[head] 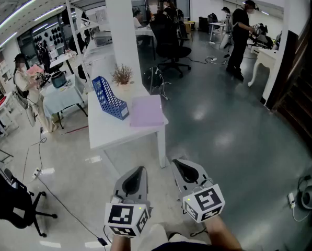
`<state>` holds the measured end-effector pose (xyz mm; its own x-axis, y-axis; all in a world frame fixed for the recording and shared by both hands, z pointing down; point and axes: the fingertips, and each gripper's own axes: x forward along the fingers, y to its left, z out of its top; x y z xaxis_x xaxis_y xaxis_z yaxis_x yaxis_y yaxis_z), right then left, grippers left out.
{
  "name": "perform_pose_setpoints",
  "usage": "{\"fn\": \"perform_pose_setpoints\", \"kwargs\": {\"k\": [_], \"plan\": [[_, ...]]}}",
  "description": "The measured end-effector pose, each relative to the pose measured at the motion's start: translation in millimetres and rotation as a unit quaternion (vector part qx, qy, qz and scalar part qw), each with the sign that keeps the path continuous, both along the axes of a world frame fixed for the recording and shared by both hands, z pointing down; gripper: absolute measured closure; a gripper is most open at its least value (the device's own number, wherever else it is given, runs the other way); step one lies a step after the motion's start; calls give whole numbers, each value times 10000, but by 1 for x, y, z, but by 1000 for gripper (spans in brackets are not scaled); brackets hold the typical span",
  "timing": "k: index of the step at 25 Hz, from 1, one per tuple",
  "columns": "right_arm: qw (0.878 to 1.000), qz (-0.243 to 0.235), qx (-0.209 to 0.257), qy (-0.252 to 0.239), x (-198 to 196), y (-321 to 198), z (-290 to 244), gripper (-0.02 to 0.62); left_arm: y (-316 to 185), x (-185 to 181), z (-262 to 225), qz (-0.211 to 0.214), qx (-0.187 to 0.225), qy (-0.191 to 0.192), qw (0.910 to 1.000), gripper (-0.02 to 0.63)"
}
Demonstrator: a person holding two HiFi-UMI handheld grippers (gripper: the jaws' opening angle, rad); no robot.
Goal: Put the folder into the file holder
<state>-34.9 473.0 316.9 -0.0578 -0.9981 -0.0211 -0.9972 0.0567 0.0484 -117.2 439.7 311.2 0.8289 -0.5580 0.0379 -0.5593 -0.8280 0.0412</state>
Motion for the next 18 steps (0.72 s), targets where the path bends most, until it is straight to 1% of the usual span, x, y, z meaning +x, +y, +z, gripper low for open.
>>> {"fn": "perform_pose_setpoints", "kwargs": {"k": [9, 13, 18], "plan": [[9997, 74, 72, -206, -4, -14, -1, 595, -17, 0, 0, 97, -16, 24, 9999, 601], [9998, 21, 59, -190, -10, -28, -2, 595, -30, -4, 2, 135, -27, 49, 9999, 601], [9997, 146, 17, -172, -14, -50, 1, 595, -48, -8, 7, 248, -50, 10, 9997, 601]]}}
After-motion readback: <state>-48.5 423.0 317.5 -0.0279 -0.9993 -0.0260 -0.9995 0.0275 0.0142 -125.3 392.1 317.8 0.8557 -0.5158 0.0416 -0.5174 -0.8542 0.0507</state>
